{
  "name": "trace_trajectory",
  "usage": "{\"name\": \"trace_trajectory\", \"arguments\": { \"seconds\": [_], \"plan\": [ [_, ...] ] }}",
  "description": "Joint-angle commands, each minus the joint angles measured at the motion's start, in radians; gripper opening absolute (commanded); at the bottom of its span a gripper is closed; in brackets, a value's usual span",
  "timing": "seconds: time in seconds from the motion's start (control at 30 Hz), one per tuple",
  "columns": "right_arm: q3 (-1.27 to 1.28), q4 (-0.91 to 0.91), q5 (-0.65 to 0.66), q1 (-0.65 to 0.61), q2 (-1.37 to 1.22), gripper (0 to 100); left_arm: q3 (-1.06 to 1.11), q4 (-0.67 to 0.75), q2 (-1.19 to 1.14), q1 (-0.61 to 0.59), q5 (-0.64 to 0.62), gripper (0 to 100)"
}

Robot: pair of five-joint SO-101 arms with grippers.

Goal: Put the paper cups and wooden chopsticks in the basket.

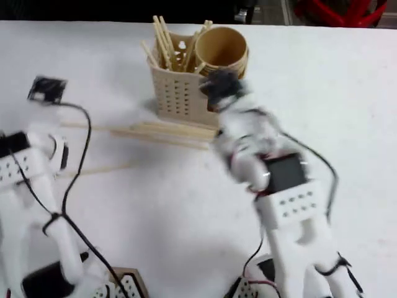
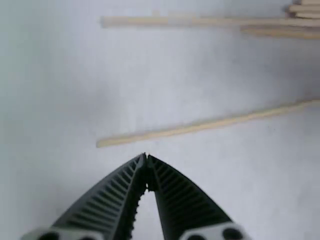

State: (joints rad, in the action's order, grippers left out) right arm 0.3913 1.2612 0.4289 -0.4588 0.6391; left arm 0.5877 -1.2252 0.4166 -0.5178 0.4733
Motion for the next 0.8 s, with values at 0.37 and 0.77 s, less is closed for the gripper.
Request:
{"name": "trace_trajectory", "arguments": {
  "seconds": [0.37, 0.77],
  "plan": [
    [-0.474, 0.022, 0.163, -0.295, -0.676, 8.9, 0.483, 0.391, 0.309, -0.059, -0.272, 2],
    [-0.901, 0.021, 0.224, -0.315, -1.17, 22.4, 0.532, 0.442, 0.337, -0.059, -0.27, 2]
  ]
}}
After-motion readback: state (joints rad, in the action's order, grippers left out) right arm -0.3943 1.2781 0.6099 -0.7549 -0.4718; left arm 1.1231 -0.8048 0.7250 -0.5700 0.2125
